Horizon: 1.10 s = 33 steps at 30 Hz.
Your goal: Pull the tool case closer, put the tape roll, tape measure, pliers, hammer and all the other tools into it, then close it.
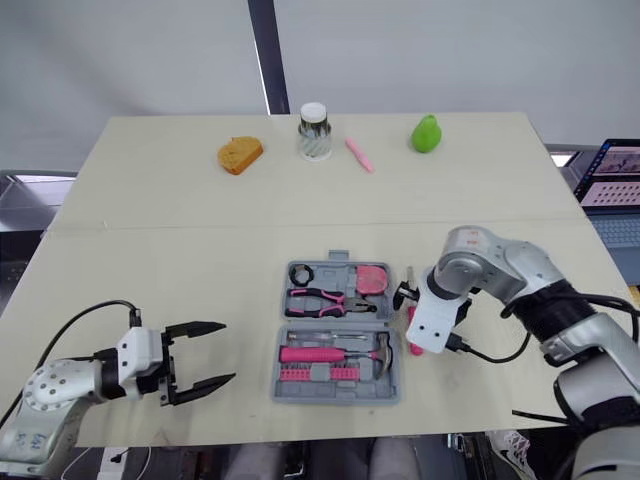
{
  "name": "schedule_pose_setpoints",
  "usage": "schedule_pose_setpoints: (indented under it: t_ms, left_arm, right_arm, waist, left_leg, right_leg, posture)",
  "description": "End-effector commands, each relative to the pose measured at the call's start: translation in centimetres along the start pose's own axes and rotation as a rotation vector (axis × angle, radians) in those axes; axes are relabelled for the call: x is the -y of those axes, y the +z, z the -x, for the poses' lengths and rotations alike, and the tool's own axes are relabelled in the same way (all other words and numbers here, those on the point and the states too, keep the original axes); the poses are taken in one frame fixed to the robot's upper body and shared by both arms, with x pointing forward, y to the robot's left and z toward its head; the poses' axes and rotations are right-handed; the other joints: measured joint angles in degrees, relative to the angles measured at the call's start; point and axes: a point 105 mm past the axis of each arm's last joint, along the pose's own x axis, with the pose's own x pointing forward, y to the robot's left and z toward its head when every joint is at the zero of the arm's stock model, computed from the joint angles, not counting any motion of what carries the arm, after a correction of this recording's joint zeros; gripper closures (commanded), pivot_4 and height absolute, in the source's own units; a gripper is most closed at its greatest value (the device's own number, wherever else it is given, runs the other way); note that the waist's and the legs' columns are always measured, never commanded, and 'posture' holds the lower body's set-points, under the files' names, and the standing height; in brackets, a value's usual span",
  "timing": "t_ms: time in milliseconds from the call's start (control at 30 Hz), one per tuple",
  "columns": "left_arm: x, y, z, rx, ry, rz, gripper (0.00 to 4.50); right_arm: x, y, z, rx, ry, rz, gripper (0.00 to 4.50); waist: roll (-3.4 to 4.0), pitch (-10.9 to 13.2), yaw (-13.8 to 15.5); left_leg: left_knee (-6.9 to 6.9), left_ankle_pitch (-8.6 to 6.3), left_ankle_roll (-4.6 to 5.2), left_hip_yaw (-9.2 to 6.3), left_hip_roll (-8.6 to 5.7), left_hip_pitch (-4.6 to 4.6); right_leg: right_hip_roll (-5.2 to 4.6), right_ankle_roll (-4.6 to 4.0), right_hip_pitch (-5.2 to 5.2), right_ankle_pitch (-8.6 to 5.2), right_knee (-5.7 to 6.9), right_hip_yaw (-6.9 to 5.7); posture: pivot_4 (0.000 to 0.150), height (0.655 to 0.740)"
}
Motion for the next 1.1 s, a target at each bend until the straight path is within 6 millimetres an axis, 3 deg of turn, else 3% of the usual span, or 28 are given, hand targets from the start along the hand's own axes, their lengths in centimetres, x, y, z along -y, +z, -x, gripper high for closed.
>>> schedule_pose_setpoints:
  t_ms: [33, 1100]
  left_arm:
    - [0.1, 0.9, -0.1, 0.019, 0.005, -0.041, 0.06]
    - [0.7, 1.0, 0.2, 0.012, 0.024, -0.029, 0.06]
  right_arm:
    - [0.0, -0.1, -0.4, -0.010, 0.003, 0.015, 0.00]
    - [0.4, -1.2, -2.4, -0.001, -0.017, 0.110, 0.00]
  waist:
    - [-0.01, 0.00, -0.02]
    - [-0.15, -0.09, -1.38]
  left_leg:
    - [0.01, 0.00, 0.00, 0.00, 0.00, 0.00]
    - [0.05, -0.01, -0.02, -0.03, 0.03, 0.03]
  right_leg:
    - [0.00, 0.00, 0.00, 0.00, 0.01, 0.00]
    - [0.01, -0.07, -0.02, -0.04, 0.21, 0.01]
  posture:
    - [0.150, 0.6950]
    - [0.150, 0.6950]
